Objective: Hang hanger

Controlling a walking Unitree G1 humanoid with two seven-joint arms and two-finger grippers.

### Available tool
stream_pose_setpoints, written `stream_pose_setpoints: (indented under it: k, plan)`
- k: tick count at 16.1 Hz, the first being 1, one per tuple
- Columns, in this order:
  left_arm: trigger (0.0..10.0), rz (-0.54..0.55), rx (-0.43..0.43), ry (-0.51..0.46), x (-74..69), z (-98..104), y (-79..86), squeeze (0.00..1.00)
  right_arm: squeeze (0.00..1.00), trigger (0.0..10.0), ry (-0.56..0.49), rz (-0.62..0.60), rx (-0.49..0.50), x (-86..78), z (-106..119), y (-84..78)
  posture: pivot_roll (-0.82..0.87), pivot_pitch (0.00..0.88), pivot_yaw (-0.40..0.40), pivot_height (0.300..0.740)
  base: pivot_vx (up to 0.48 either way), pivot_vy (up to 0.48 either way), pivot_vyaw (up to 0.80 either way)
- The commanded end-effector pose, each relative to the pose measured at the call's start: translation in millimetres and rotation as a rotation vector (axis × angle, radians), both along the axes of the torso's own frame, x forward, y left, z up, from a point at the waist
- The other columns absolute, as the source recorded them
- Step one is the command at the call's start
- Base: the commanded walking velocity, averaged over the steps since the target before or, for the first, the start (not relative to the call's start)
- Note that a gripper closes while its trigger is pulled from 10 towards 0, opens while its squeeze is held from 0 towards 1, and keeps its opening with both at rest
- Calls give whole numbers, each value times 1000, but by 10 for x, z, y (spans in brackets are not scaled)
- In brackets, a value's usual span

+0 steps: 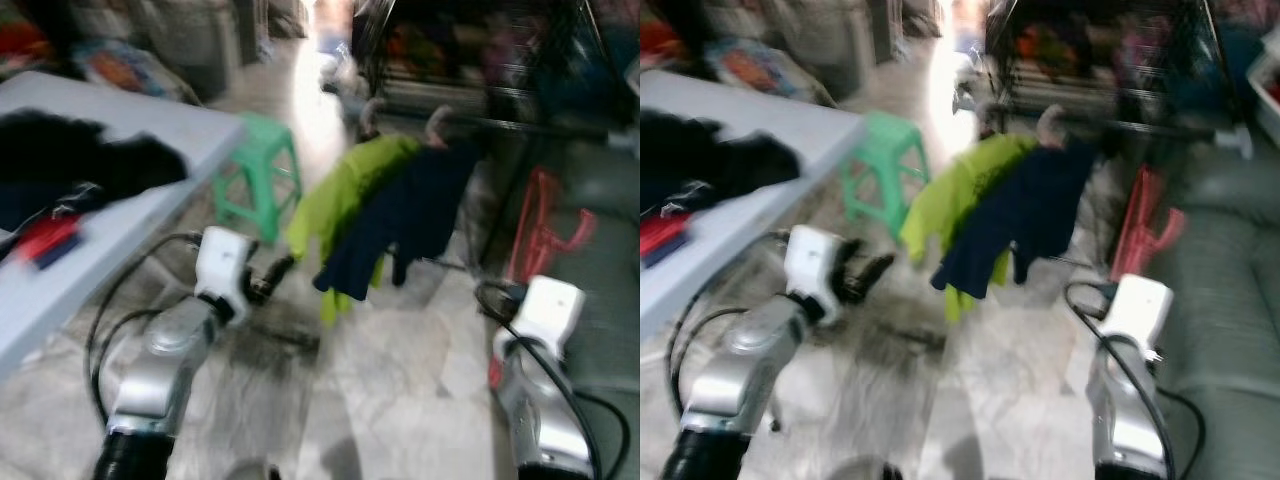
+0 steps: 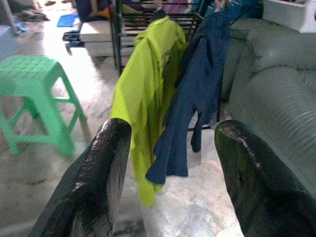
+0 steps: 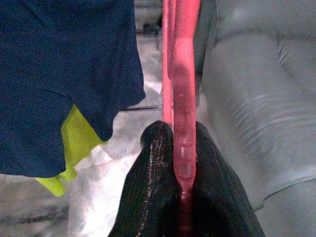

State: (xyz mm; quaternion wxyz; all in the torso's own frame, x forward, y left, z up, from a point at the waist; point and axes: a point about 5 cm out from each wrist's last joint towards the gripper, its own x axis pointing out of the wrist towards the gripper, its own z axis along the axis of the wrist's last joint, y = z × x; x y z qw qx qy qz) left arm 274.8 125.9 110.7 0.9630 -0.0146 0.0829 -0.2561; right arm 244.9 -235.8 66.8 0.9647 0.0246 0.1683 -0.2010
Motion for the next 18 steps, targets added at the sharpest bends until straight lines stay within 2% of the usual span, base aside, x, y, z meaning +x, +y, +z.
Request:
stream_pose_setpoints:
  k: [1,8,13,18]
  plan:
    - [10000,-30,0,-24,15,63,-91,0,0,10000,39,-27,15,-38,-52,-77,-59,0,16,740,472,0,0]
    - [10000,-43,-1,-25,8,67,-120,0,0,10000,69,-25,29,23,-83,-104,-55,0,17,740,479,0,0]
    - [10000,-48,1,-20,5,65,-130,0,0,10000,54,-36,22,165,-26,-208,-55,0,17,740,480,0,0]
    - [10000,-52,1,-13,-9,52,-134,0,0,10000,44,-61,23,234,-3,-290,-48,0,17,740,480,0,0]
